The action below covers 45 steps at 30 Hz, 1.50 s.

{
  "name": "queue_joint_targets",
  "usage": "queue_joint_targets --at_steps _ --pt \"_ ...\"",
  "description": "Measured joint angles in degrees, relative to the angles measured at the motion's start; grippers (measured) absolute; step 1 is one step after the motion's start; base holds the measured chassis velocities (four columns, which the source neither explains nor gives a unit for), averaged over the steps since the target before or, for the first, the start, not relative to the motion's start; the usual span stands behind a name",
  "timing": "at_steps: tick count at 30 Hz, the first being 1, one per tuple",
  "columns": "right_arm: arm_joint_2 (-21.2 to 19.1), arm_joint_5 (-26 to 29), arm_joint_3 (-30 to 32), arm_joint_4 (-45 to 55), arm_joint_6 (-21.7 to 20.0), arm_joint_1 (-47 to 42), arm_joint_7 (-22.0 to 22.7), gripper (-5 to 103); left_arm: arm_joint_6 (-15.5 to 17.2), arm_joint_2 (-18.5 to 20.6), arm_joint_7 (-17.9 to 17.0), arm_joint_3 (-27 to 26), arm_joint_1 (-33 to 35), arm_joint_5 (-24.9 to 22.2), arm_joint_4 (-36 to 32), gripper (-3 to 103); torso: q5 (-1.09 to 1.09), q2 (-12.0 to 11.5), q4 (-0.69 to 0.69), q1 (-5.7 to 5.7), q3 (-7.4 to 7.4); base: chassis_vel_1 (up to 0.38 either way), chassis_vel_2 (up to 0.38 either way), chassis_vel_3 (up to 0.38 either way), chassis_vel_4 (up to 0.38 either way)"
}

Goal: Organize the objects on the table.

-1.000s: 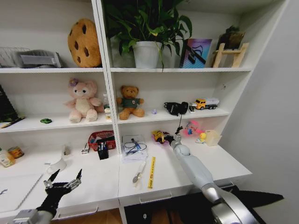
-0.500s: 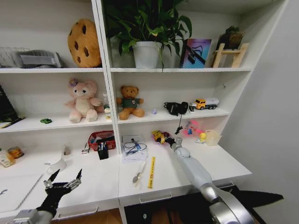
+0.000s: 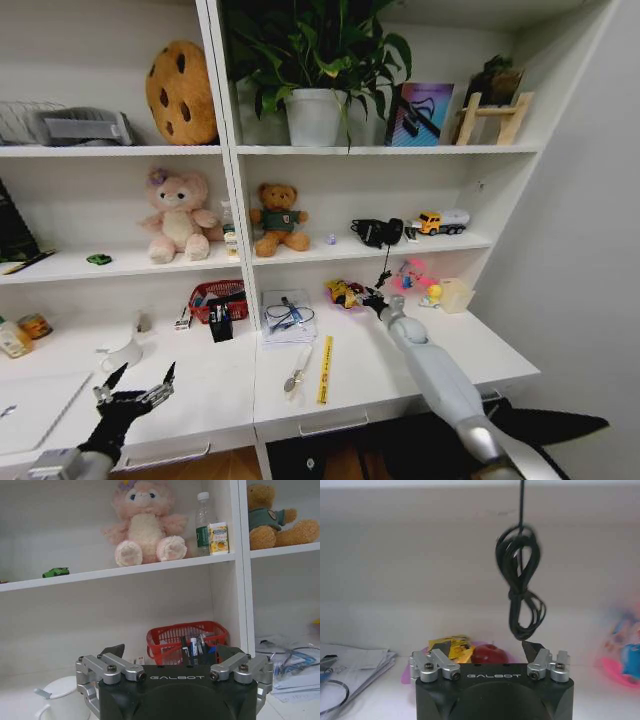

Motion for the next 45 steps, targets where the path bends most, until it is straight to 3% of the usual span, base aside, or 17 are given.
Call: queue_joint_targets --at_steps 1,2,3,4,5,7,9,10,14,17,22,28,36,45 --pt "-1.7 0.8 1.9 5.2 -0.7 -4.2 1.4 78 0.0 0.0 0.0 0.0 0.0 0.0 0.0 100 0.0 0.0 -0.03 -0.01 0.0 0.0 0.0 0.0 0.0" --pt "-3.2 2.1 4.4 11.0 -1.4 -8.4 3.0 89 0.0 0.0 0.0 0.0 0.0 0.0 0.0 100 0.02 0.0 -0.05 -0.01 0.0 0.0 0.0 0.0 0.0" --pt "-3.2 2.1 4.4 11.0 -1.4 -8.4 3.0 89 0.0 0.0 0.0 0.0 0.0 0.0 0.0 100 0.02 0.0 -0.05 -0.01 0.0 0.0 0.0 0.0 0.0" --pt "-4.1 2.8 6.6 15.4 -2.1 -11.3 3.9 89 0.0 0.0 0.0 0.0 0.0 0.0 0.0 100 0.0 0.0 -0.01 0.0 0.0 0.0 0.0 0.0 0.0" --pt "-5.0 2.9 9.9 21.5 -2.5 -15.5 4.7 97 0.0 0.0 0.0 0.0 0.0 0.0 0.0 100 -0.04 0.0 0.03 -0.01 -0.01 0.0 0.0 0.0 0.0" --pt "-5.5 2.0 12.5 25.3 -2.6 -19.1 4.9 97 0.0 0.0 0.0 0.0 0.0 0.0 0.0 100 -0.04 0.0 0.03 -0.01 -0.01 0.0 0.0 0.0 0.0" --pt "-5.3 -1.1 18.6 31.8 -1.4 -28.2 4.9 100 0.0 0.0 0.0 0.0 0.0 0.0 0.0 100 -0.01 0.0 0.01 -0.01 0.0 0.0 0.0 0.0 0.0" --pt "-4.3 -3.1 22.0 34.9 0.2 -33.5 4.9 100 0.0 0.0 0.0 0.0 0.0 0.0 0.0 100 0.0 0.0 -0.06 -0.01 -0.01 0.0 0.0 0.0 0.0" --pt "-0.6 -6.5 27.8 39.6 4.4 -42.4 4.4 100 0.0 0.0 0.0 0.0 0.0 0.0 0.0 100 -0.03 0.0 -0.02 -0.01 -0.01 0.0 0.0 0.0 0.0" --pt "6.6 -8.5 32.5 43.9 10.0 -53.9 2.6 100 0.0 0.0 0.0 0.0 0.0 0.0 0.0 100 -0.01 0.0 -0.06 -0.02 -0.01 0.0 0.0 0.0 0.0" --pt "9.0 -8.8 31.9 46.1 12.0 -57.2 2.1 100 0.0 0.0 0.0 0.0 0.0 0.0 0.0 100 -0.02 0.0 0.03 -0.02 0.0 0.0 0.0 0.0 0.0" --pt "9.3 -7.2 27.6 47.0 13.0 -57.1 0.9 100 0.0 0.0 0.0 0.0 0.0 0.0 0.0 100 -0.02 0.0 0.01 -0.02 0.0 0.0 0.0 0.0 0.0" --pt "8.4 -6.1 21.2 46.5 8.9 -52.7 3.5 100 0.0 0.0 0.0 0.0 0.0 0.0 0.0 100 -0.02 0.0 0.0 -0.01 0.01 0.0 0.0 0.0 0.0" --pt "8.4 -4.7 19.9 47.4 4.8 -52.0 5.4 100 0.0 0.0 0.0 0.0 0.0 0.0 0.0 100 -0.02 0.0 -0.02 0.0 0.01 0.0 0.0 0.0 0.0"
